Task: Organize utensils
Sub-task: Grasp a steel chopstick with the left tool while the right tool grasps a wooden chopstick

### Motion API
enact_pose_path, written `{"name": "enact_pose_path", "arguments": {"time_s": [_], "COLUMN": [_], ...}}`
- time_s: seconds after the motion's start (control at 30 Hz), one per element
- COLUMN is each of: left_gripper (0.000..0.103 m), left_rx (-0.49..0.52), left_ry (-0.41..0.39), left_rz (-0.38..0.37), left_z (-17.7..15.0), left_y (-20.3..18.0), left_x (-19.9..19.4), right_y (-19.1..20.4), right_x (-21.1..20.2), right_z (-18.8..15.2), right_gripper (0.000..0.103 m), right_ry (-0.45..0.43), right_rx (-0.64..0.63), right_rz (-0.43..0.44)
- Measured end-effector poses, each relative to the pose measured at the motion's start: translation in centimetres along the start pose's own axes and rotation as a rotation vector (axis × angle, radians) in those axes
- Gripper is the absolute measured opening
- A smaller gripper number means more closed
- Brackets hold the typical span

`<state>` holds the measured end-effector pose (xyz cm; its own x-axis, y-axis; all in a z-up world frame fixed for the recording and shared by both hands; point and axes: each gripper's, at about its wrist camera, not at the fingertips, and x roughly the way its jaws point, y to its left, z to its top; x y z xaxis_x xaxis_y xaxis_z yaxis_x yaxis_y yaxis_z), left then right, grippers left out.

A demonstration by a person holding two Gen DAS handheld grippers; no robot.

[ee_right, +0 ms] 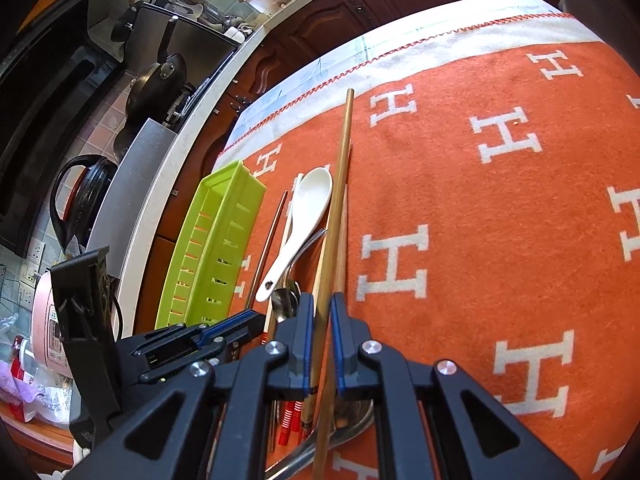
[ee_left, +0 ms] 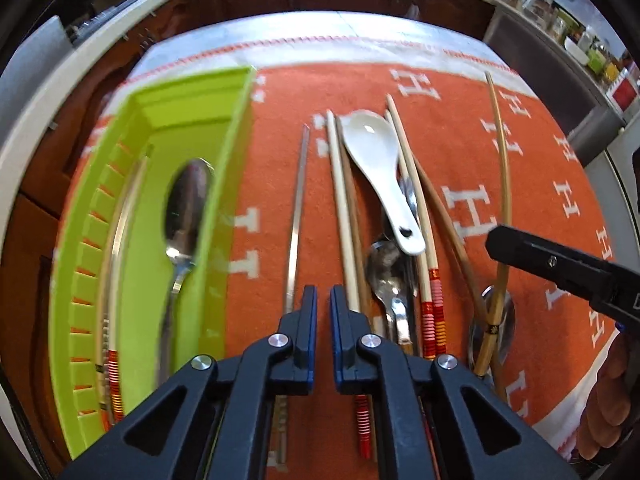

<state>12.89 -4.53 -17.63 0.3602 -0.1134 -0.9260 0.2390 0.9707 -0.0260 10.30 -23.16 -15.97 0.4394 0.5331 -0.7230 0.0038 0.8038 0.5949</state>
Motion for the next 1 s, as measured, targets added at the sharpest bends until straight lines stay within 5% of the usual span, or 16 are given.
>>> {"name": "enact_pose_path", "arguments": {"time_s": [0.37, 0.53, 0.8, 1.0], "left_gripper": [0.009, 0.006, 0.012, 0.003], "left_rx": [0.068, 0.020, 0.040, 0.002], "left_ry": [0.039, 0.095, 0.068, 0.040], "left_rz": [0.140, 0.094, 0.122, 0.043], "left_z": [0.7, 1.3, 1.2, -0.1], "left_y": [-1.0, -0.3, -0.4, -0.5], "left_x": [1.0, 1.1, 1.4, 0.9], "right_y": [-0.5, -0.9, -1.5, -1.6], "right_x": [-0.2, -0.4, -0.9, -0.8], "right_z": [0.1, 0.0, -0.1, -0.1], "right_gripper": [0.008, 0.008, 0.008, 0.008], "right_ry": [-0.005, -0.007, -0.013, -0.005], "right_rx": [0.013, 0.027, 0.035, 0.043], "right_rz": [0.013, 0.016, 0.026, 0.048]}}
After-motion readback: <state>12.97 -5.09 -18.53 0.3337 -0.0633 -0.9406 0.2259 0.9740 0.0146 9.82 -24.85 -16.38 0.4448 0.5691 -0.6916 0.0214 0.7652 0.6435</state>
